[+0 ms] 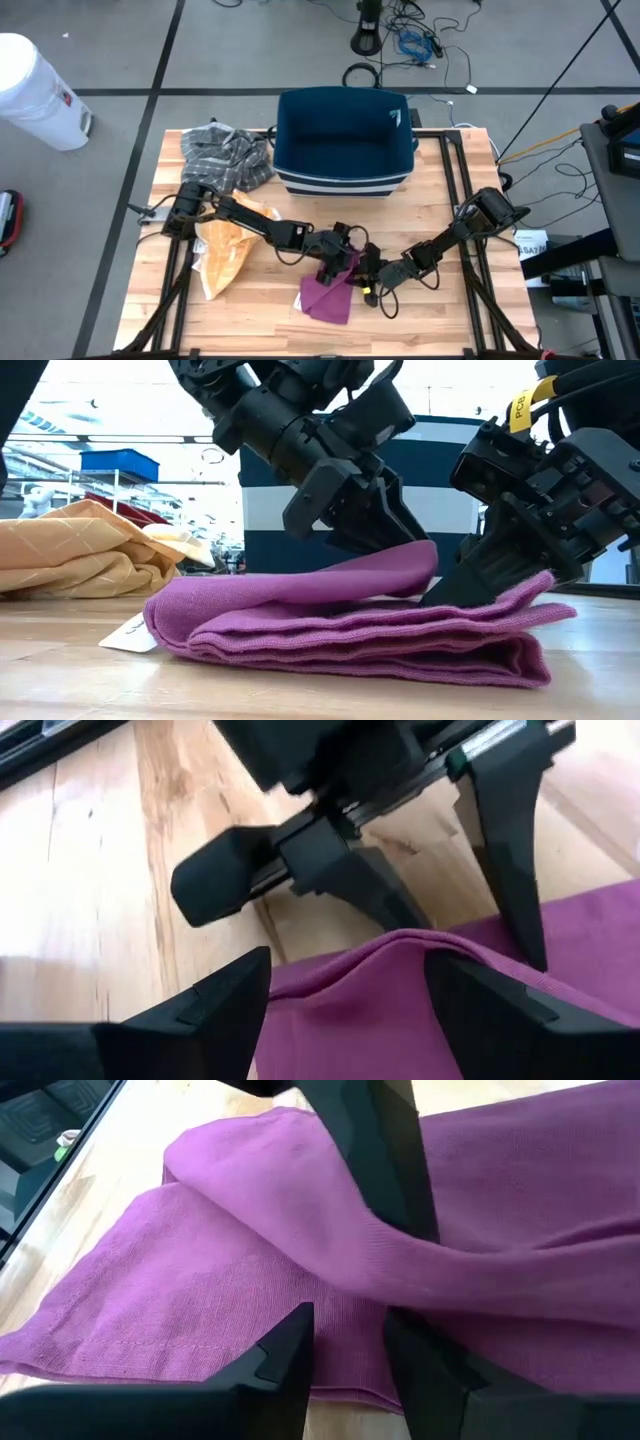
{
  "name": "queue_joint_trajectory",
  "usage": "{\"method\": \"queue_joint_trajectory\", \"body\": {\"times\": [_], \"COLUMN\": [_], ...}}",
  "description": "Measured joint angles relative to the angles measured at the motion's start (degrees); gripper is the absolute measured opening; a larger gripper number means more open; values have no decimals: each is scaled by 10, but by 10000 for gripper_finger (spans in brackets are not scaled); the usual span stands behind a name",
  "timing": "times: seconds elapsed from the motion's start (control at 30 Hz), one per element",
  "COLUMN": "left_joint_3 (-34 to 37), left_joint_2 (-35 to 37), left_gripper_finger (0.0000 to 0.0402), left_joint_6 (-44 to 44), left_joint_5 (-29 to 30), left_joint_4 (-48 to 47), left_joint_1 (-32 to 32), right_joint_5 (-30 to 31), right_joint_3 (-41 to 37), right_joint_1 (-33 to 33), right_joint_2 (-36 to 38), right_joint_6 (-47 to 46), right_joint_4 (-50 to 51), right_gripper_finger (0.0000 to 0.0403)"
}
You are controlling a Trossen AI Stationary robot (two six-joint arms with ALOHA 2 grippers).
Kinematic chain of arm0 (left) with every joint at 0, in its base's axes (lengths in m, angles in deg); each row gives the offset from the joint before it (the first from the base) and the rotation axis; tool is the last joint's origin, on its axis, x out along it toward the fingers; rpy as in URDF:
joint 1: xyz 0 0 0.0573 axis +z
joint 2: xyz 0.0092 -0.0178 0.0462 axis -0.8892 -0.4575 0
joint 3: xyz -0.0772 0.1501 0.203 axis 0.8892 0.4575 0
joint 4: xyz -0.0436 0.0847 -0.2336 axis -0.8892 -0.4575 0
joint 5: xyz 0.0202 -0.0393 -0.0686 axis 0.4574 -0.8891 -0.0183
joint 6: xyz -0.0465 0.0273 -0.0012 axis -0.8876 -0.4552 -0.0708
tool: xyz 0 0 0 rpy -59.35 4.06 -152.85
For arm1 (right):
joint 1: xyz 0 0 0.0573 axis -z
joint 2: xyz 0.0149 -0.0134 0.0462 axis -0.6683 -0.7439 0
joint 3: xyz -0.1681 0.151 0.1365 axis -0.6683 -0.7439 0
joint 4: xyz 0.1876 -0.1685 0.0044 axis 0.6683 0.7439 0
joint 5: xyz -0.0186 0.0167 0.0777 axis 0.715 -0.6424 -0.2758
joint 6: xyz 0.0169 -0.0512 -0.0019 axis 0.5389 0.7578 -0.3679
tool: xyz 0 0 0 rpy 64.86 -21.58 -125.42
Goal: Fold towel
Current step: Fold the purple towel
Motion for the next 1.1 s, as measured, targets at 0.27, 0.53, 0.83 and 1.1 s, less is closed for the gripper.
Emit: {"method": "queue_joint_trajectory", "body": {"times": [0.27, 0.53, 0.83, 1.1], "left_joint_3": [-38, -86, -101, -98], "left_joint_2": [0, 0, 1, 7], "left_gripper_finger": [271, 271, 271, 271], "left_joint_6": [6, 31, 59, -73], "left_joint_5": [1, 35, 58, 53], "left_joint_4": [-48, -174, -205, -393], "left_joint_1": [-7, -7, -26, -24], "right_joint_5": [1, 1, 1, 1], "right_joint_3": [0, 0, 0, 0], "right_joint_1": [0, 0, 0, 0], "right_joint_2": [0, 0, 0, 0], "right_joint_6": [-19, -20, -20, -15], "right_joint_4": [9, 11, 12, 12], "right_gripper_finger": [120, 120, 120, 120]}}
